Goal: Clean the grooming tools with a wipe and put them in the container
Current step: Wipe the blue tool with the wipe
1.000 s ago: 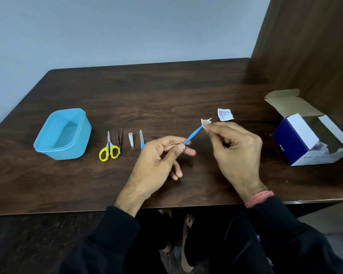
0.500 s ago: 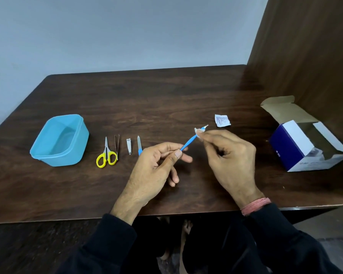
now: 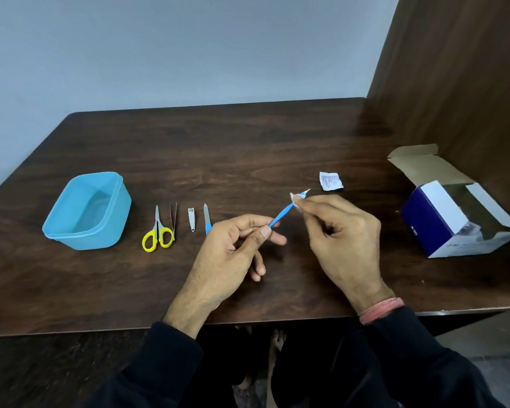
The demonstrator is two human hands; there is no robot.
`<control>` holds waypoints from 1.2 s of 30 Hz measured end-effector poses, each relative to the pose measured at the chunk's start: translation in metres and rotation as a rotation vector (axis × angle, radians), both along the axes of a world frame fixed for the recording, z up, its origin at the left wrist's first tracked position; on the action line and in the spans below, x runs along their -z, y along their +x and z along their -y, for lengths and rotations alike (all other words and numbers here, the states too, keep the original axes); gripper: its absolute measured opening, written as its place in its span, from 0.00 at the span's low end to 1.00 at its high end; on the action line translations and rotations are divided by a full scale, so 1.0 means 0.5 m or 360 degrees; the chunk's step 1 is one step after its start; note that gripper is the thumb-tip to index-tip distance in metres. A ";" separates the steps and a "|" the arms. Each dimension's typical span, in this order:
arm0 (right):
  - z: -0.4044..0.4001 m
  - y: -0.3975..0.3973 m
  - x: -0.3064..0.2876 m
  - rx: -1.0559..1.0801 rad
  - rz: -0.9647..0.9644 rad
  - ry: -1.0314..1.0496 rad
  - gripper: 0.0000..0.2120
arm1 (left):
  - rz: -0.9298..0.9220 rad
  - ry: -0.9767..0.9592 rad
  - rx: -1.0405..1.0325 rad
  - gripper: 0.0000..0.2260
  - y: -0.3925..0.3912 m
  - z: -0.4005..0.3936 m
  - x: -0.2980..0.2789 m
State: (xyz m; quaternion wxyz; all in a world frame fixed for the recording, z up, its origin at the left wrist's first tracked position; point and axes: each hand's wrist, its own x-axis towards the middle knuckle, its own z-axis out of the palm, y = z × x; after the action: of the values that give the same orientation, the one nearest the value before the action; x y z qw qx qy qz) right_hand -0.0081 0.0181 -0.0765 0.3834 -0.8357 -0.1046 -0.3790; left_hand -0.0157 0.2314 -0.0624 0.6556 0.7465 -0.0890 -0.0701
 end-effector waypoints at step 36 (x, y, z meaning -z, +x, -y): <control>0.000 -0.003 -0.007 -0.0263 0.0016 -0.0253 0.18 | 0.0027 -0.0043 0.0016 0.13 -0.001 -0.001 -0.005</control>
State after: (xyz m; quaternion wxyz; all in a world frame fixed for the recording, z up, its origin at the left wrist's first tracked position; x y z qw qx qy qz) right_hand -0.0096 0.0183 -0.0731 0.3452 -0.8501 -0.2048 -0.3408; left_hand -0.0162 0.2321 -0.0600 0.6646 0.7377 -0.0992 -0.0658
